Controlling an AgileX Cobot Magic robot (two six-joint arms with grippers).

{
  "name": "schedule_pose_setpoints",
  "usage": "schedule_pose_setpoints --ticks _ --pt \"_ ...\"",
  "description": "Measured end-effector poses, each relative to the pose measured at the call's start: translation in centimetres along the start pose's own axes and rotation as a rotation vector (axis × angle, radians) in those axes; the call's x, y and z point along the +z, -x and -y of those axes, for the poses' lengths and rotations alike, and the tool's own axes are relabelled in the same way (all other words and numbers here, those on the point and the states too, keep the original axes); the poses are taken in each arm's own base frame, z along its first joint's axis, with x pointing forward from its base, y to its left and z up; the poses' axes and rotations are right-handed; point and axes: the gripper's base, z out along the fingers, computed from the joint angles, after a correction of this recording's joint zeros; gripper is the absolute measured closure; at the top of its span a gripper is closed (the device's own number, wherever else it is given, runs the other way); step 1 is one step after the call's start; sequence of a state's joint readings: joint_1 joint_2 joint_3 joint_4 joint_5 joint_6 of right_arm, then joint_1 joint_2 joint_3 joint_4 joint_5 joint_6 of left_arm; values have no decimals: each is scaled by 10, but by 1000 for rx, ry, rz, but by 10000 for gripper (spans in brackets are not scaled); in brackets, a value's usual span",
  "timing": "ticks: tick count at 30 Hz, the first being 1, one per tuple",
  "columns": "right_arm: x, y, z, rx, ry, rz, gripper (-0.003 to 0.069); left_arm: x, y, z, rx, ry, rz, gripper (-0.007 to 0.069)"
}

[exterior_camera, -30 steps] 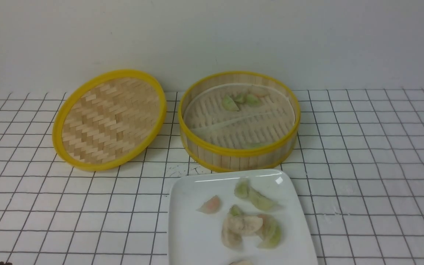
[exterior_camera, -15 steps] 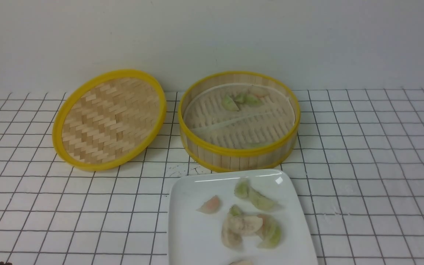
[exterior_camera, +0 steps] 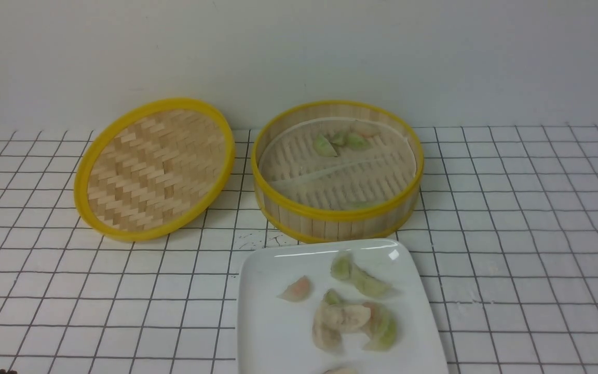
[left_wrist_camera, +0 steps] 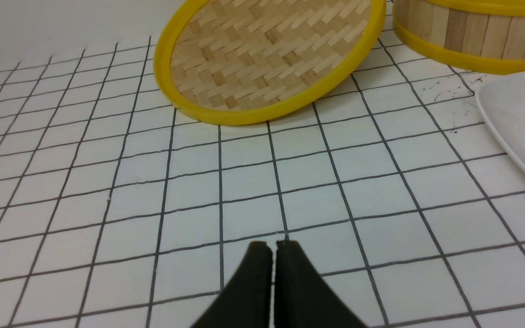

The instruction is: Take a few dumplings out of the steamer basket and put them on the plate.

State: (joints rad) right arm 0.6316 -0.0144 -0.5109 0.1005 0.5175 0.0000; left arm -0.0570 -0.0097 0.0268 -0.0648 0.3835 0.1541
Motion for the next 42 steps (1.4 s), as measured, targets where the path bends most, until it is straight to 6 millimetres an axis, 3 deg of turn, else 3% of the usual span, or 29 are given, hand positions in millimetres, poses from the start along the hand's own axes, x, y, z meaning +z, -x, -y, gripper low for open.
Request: schedule_pose_setpoints --ticks 3,7,14,15,17,21,25,42 --pt "1 -1 0 -20 -20 -3 673 0 0 0 0 0 0 631" --pt "6 -15 3 -60 -186 -33 673 0 0 0 0 0 0 631" --pt "16 -88 29 -87 -578 -248 673 0 0 0 0 0 0 631" --pt "16 -94 31 -83 -596 -264 673 0 0 0 0 0 0 631" --pt "14 -132 40 -44 -674 -366 673 0 0 0 0 0 0 631" --pt "11 -162 46 -12 -704 -428 673 0 0 0 0 0 0 631" --pt "13 -159 48 -35 -705 -355 673 0 0 0 0 0 0 631" --pt "13 -159 48 -34 -705 -352 673 0 0 0 0 0 0 631"
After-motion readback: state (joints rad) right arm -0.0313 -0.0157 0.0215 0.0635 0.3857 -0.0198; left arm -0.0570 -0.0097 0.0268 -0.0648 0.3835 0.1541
